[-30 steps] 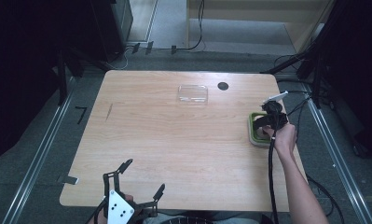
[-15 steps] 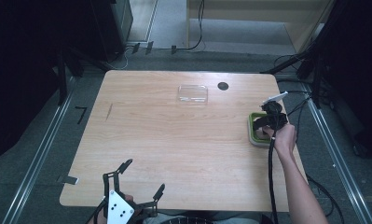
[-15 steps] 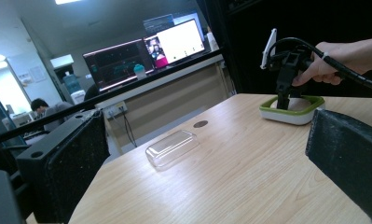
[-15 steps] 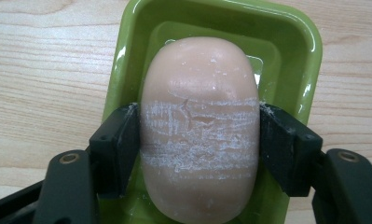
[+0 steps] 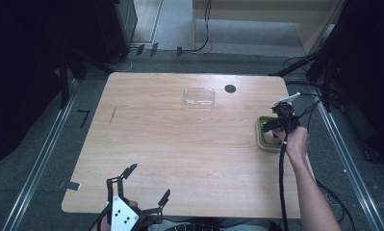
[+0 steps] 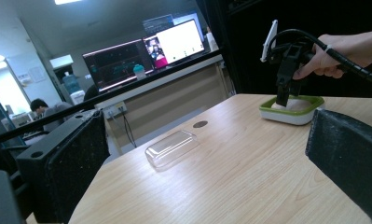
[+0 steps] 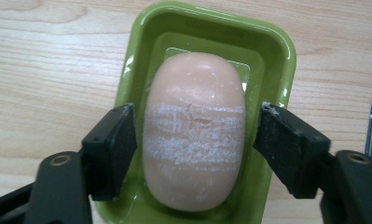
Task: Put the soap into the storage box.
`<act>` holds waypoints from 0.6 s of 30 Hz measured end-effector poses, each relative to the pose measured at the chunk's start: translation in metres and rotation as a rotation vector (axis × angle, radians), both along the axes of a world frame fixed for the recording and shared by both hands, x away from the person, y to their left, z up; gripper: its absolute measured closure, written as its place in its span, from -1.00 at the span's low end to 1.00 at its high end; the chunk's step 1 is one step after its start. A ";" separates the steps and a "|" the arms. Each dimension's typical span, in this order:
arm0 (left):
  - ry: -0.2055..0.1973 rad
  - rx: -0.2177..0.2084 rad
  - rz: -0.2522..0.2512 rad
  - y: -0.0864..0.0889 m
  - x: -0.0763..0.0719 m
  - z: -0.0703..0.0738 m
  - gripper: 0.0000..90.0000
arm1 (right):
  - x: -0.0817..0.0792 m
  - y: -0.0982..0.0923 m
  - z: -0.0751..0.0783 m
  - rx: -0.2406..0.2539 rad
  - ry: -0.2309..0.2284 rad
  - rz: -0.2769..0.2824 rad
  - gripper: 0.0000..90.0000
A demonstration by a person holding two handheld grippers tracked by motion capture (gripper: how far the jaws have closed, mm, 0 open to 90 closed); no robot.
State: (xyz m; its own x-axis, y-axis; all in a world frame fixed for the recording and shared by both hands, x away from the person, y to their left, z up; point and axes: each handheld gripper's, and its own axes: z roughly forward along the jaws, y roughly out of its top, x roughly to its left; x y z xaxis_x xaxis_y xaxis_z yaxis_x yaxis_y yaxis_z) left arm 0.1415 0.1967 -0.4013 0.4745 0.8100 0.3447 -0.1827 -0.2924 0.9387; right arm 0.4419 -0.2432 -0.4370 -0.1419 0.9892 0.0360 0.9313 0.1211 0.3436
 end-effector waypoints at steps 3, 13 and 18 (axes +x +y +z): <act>0.001 0.002 -0.003 0.000 0.000 0.000 -1.00 | -0.002 0.000 0.003 0.003 0.011 0.016 -0.43; -0.001 0.004 0.000 0.000 -0.001 0.000 -1.00 | -0.014 0.005 0.014 -0.008 0.041 0.077 -0.62; -0.002 0.007 0.000 0.000 -0.001 0.000 -1.00 | -0.028 0.008 0.023 -0.007 0.057 0.124 -0.69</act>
State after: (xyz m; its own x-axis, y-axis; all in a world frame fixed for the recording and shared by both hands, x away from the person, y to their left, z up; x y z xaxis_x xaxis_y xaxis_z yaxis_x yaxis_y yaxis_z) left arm 0.1400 0.1968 -0.4013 0.4740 0.8076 0.3508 -0.1841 -0.2987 0.9364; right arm 0.4142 -0.2348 -0.4138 -0.2611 0.9645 0.0406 0.9269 0.2388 0.2895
